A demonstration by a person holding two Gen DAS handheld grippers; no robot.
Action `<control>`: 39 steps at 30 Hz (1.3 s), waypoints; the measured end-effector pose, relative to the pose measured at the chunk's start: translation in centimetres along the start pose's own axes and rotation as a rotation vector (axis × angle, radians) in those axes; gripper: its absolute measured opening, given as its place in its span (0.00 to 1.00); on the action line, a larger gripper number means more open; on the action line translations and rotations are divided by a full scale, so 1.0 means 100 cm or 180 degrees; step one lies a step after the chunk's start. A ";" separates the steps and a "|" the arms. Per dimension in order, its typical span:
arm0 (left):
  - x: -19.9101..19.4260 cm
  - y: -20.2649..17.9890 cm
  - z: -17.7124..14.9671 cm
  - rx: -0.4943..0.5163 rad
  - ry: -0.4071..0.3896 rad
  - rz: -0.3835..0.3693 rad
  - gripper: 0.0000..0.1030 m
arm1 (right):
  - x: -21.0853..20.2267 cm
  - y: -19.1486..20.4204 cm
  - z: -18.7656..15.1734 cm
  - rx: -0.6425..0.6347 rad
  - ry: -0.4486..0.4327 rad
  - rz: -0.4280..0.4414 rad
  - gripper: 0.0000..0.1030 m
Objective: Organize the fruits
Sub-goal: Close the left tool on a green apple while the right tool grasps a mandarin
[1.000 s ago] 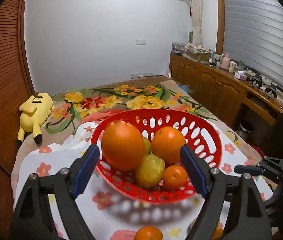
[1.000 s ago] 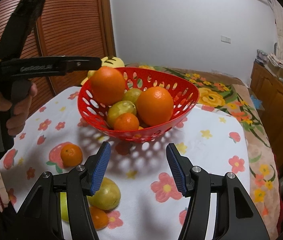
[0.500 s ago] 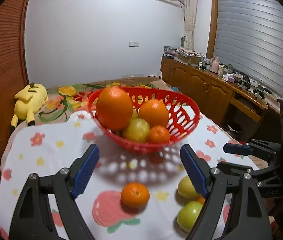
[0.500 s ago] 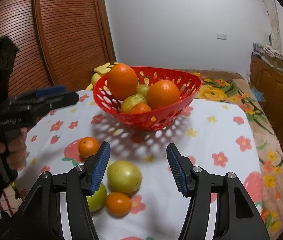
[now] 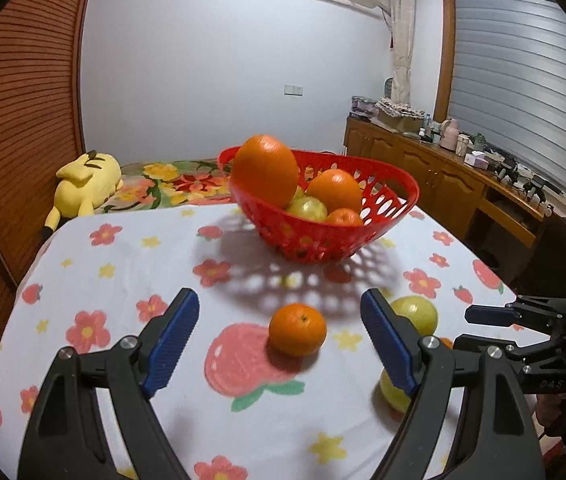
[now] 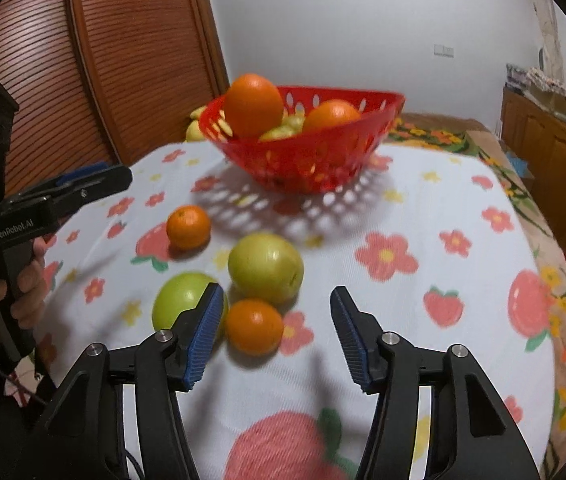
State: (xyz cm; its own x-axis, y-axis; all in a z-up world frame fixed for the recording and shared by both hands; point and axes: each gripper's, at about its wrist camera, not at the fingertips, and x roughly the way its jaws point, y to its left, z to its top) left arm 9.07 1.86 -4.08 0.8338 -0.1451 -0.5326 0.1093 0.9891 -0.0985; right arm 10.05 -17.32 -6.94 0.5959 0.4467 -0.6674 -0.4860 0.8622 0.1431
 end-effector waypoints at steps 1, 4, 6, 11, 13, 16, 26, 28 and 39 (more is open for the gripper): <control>0.000 -0.001 -0.003 -0.0001 0.0013 0.0001 0.81 | 0.001 0.000 -0.002 0.0002 0.0013 0.0007 0.52; 0.001 -0.003 -0.010 -0.0012 0.0037 -0.0079 0.81 | 0.004 0.003 -0.005 -0.0011 0.0055 0.0040 0.50; 0.000 -0.004 -0.012 -0.0021 0.0046 -0.0117 0.81 | 0.006 0.006 -0.005 -0.0024 0.0078 0.0075 0.49; 0.001 -0.010 -0.016 -0.0015 0.0124 -0.0174 0.81 | 0.015 0.007 -0.007 -0.0015 0.0150 0.0119 0.45; 0.001 -0.013 -0.017 -0.0011 0.0137 -0.0195 0.81 | 0.019 0.006 -0.009 -0.0001 0.0194 0.0124 0.45; 0.002 -0.018 -0.019 -0.0012 0.0165 -0.0227 0.81 | 0.020 0.007 -0.010 -0.0023 0.0211 0.0147 0.36; 0.009 -0.050 -0.021 0.0067 0.0355 -0.0450 0.81 | 0.003 -0.005 -0.018 0.0016 0.0142 0.0070 0.33; 0.011 -0.058 -0.022 0.0104 0.0398 -0.0508 0.81 | -0.003 -0.012 -0.021 0.0059 0.0125 0.0010 0.33; 0.028 -0.072 -0.032 0.0127 0.0670 -0.0667 0.79 | -0.016 -0.039 -0.024 0.0237 0.0033 -0.0117 0.34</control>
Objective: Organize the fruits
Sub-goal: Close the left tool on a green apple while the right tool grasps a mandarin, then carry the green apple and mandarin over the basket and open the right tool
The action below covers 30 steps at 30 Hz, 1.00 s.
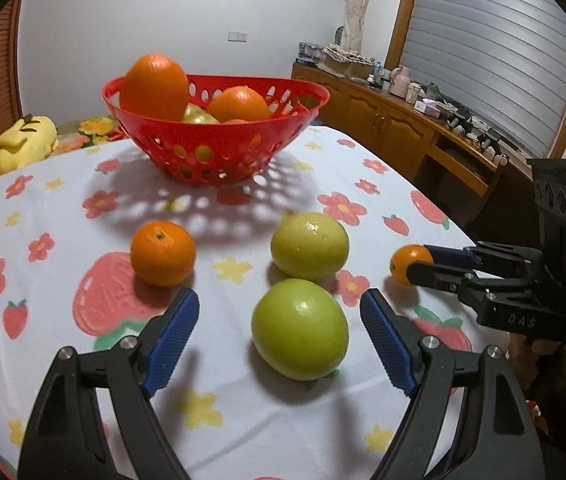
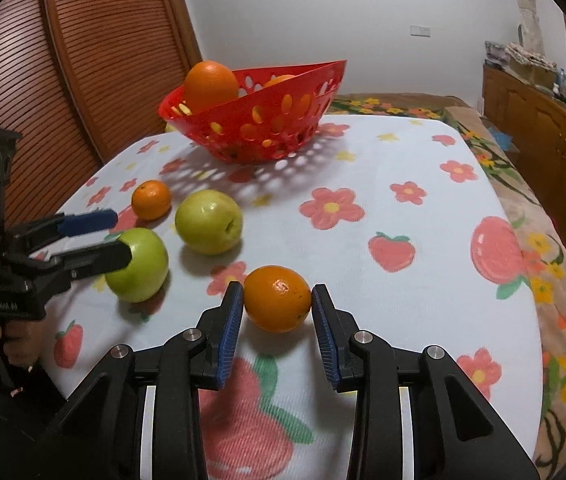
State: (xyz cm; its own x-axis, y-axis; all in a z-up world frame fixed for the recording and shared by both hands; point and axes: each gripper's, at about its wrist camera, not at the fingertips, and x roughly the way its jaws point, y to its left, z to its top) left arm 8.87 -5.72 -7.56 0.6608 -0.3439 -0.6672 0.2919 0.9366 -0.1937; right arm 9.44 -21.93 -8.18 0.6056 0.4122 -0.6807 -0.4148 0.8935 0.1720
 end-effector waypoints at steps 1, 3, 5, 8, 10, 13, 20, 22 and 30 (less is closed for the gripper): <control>0.002 0.001 -0.001 -0.0015 0.0019 -0.0029 0.78 | 0.001 0.000 0.001 0.0001 -0.0007 0.0002 0.34; 0.004 0.003 -0.002 -0.0057 0.0064 -0.0072 0.71 | 0.004 0.001 0.002 -0.0008 -0.0017 -0.0001 0.34; 0.007 0.005 -0.003 -0.0094 0.0107 -0.0122 0.67 | 0.007 0.003 0.003 -0.0020 -0.0019 -0.0010 0.34; 0.008 0.007 -0.004 -0.0154 0.0128 -0.0260 0.61 | 0.009 0.004 0.006 -0.0035 -0.0043 -0.0036 0.34; 0.008 0.005 -0.005 -0.0149 0.0111 -0.0283 0.57 | 0.009 0.005 0.006 -0.0050 -0.0060 -0.0103 0.34; 0.007 -0.001 -0.007 -0.0086 0.0095 -0.0278 0.51 | 0.009 0.004 0.005 -0.0036 -0.0080 -0.0114 0.34; 0.008 -0.004 -0.006 -0.0069 0.0104 -0.0246 0.52 | 0.010 0.001 0.005 0.0040 -0.0095 -0.0103 0.34; 0.012 -0.003 -0.007 -0.0068 0.0166 -0.0275 0.54 | 0.010 0.001 0.004 0.0039 -0.0095 -0.0106 0.34; 0.012 -0.006 -0.007 -0.0036 0.0167 -0.0241 0.51 | 0.011 0.002 0.005 0.0053 -0.0083 -0.0093 0.34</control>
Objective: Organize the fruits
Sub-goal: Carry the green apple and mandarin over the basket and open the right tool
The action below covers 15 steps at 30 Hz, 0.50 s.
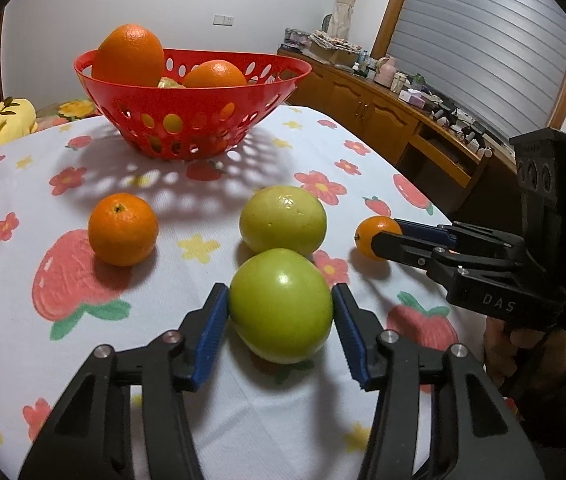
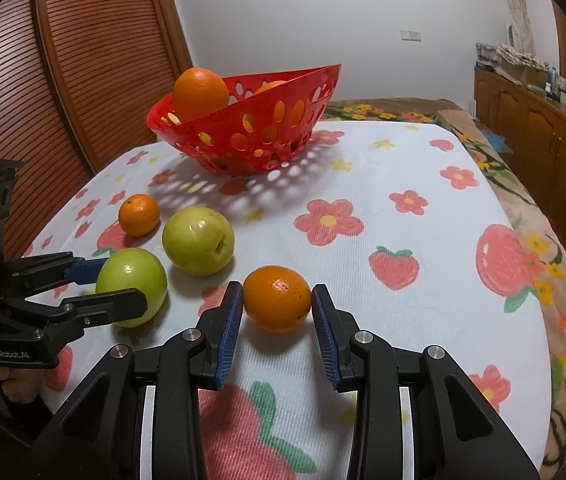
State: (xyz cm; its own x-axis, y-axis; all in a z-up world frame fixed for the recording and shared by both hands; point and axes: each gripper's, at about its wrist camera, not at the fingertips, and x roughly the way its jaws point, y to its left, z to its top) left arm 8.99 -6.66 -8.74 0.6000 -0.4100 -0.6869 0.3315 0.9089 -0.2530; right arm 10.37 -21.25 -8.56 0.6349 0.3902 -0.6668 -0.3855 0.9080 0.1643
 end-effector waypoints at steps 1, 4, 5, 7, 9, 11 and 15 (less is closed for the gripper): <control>0.000 -0.001 0.000 0.0015 0.0000 0.0017 0.51 | 0.000 0.000 0.000 -0.0001 0.0000 0.0003 0.34; -0.001 0.000 0.001 0.0028 -0.0004 0.0071 0.50 | 0.000 0.001 -0.001 -0.0014 0.0004 0.0010 0.34; -0.001 0.000 0.001 0.0040 -0.0006 0.0110 0.50 | 0.000 0.001 -0.001 -0.0018 0.0008 0.0016 0.34; -0.003 0.002 0.001 0.0046 -0.0022 0.0191 0.50 | 0.001 0.002 -0.001 -0.0026 0.0011 0.0024 0.34; -0.004 0.006 0.001 0.0026 -0.0032 0.0209 0.50 | 0.001 0.002 -0.001 -0.0030 0.0013 0.0027 0.34; -0.007 0.010 0.002 -0.0005 -0.0063 0.0244 0.50 | 0.001 0.002 -0.002 -0.0028 0.0009 0.0023 0.34; -0.014 0.016 0.006 -0.0027 -0.0131 0.0297 0.50 | 0.003 0.004 -0.001 -0.0050 0.0034 0.0048 0.34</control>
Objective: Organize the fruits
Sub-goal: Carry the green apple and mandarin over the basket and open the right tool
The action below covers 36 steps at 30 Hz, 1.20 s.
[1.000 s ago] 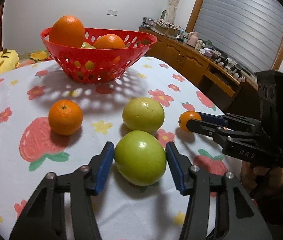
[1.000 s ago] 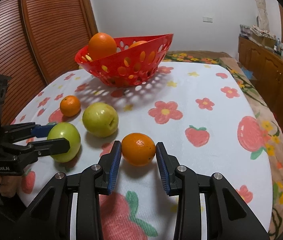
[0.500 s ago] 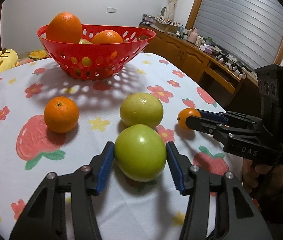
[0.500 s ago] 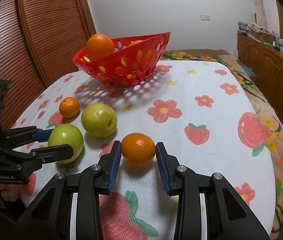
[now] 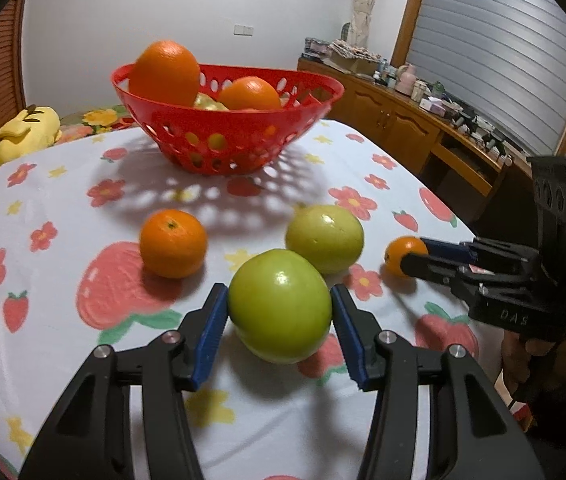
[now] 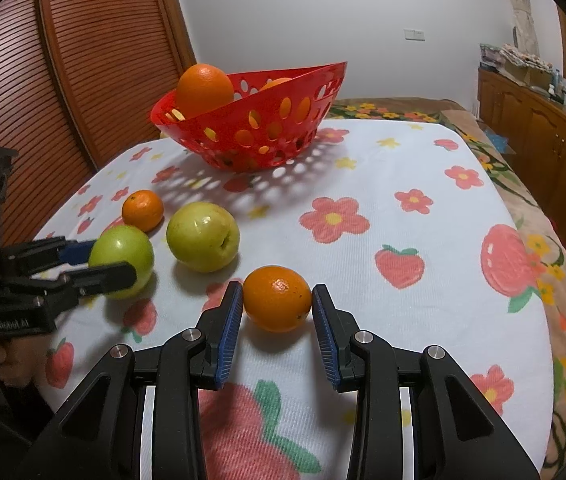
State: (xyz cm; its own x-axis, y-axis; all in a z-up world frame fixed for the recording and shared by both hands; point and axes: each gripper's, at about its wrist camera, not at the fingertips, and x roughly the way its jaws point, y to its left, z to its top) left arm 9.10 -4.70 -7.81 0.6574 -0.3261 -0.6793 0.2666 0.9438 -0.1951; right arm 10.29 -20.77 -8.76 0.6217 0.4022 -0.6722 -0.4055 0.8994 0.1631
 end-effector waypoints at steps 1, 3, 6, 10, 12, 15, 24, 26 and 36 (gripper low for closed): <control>-0.003 0.002 0.002 -0.0011 -0.0038 0.0034 0.50 | 0.000 0.001 0.000 -0.0010 0.0002 0.0000 0.34; -0.008 0.006 0.004 -0.0018 -0.0090 0.0066 0.50 | 0.000 0.003 0.000 -0.0038 0.0000 -0.0015 0.34; -0.015 0.012 0.011 -0.0041 -0.0159 0.0096 0.50 | 0.000 0.004 -0.001 -0.0064 0.0002 -0.0025 0.34; -0.027 0.019 0.022 -0.0045 -0.0276 0.0154 0.50 | -0.002 0.004 0.000 -0.0067 -0.0018 -0.0075 0.34; -0.031 0.022 0.026 -0.0044 -0.0321 0.0174 0.50 | -0.003 0.003 0.001 -0.0070 -0.0007 -0.0056 0.34; -0.039 0.026 0.034 -0.0071 -0.0427 0.0217 0.50 | -0.004 0.000 0.006 -0.0033 -0.0009 0.0034 0.34; -0.056 0.031 0.064 -0.0017 -0.0645 0.0244 0.50 | -0.021 0.009 0.040 -0.0204 -0.0162 0.0079 0.34; -0.056 0.030 0.072 0.0014 -0.0673 0.0246 0.50 | -0.023 0.012 0.049 -0.0241 -0.0202 0.0091 0.34; -0.028 0.036 0.103 0.0097 -0.0642 0.0232 0.50 | -0.011 0.015 0.102 -0.0418 -0.0369 0.0124 0.34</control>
State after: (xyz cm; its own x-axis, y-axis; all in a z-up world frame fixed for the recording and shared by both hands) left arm 15.46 -0.89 0.68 0.8027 -0.2639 -0.5349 0.2323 0.9643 -0.1271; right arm 15.84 -18.14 -0.41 0.6739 0.4600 -0.5782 -0.5101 0.8557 0.0863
